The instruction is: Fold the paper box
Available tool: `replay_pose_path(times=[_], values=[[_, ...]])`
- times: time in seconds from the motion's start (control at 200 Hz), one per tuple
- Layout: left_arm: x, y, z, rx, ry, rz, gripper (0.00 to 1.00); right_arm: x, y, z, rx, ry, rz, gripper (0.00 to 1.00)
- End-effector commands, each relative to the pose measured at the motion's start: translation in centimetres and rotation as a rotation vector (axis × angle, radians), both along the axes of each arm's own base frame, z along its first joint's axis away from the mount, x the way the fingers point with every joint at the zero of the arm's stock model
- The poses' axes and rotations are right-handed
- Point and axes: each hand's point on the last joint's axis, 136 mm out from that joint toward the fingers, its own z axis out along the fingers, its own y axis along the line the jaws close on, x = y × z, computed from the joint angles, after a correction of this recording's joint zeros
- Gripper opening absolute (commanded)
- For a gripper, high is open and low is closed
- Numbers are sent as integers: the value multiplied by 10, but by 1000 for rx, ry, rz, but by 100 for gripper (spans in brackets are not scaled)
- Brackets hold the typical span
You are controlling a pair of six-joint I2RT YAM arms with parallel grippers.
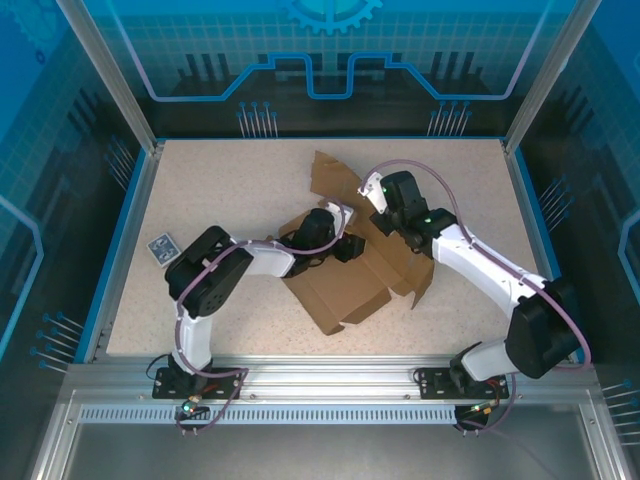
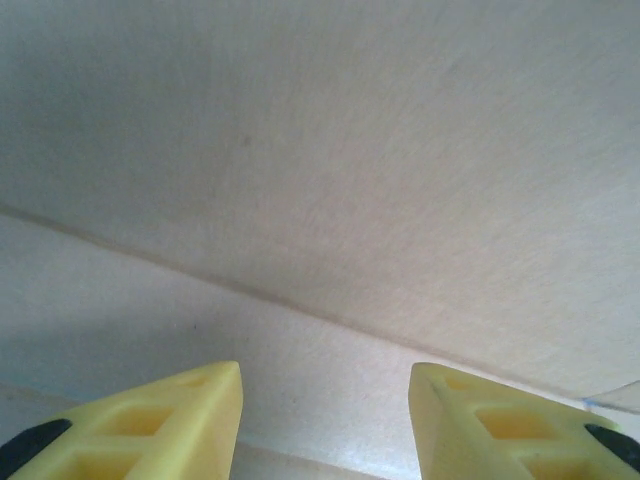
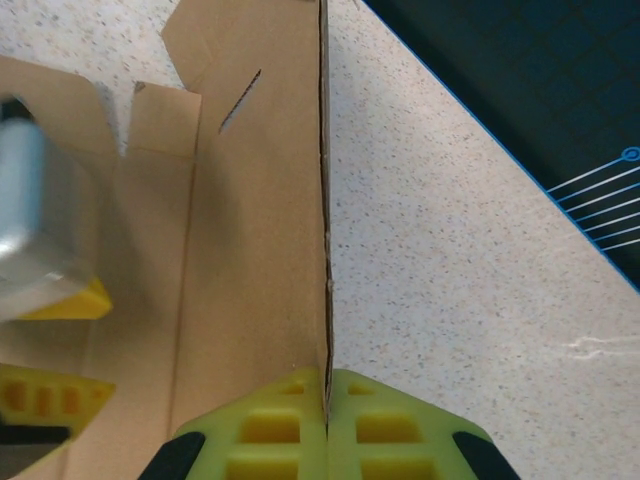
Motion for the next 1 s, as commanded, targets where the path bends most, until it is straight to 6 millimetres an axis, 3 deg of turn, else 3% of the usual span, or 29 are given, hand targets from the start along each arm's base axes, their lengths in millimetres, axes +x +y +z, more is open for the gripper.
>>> replay_pose_path(times=[0.0, 0.115, 0.405, 0.545, 0.765, 0.996], values=[[-1, 17, 21, -17, -15, 47, 49, 14, -6, 15, -60, -64, -1, 2], [2, 41, 28, -40, 9, 115, 49, 18, -8, 15, -101, -85, 10, 2], [19, 125, 47, -120, 76, 347, 50, 32, -12, 18, -280, -176, 58, 2], [23, 151, 60, -115, 71, 409, 50, 40, -11, 14, -398, -232, 95, 2], [28, 169, 84, -104, 43, 455, 54, 45, -4, 8, -522, -326, 195, 2], [37, 150, 107, -135, 57, 377, 64, 35, 2, 4, -386, -274, 320, 2]])
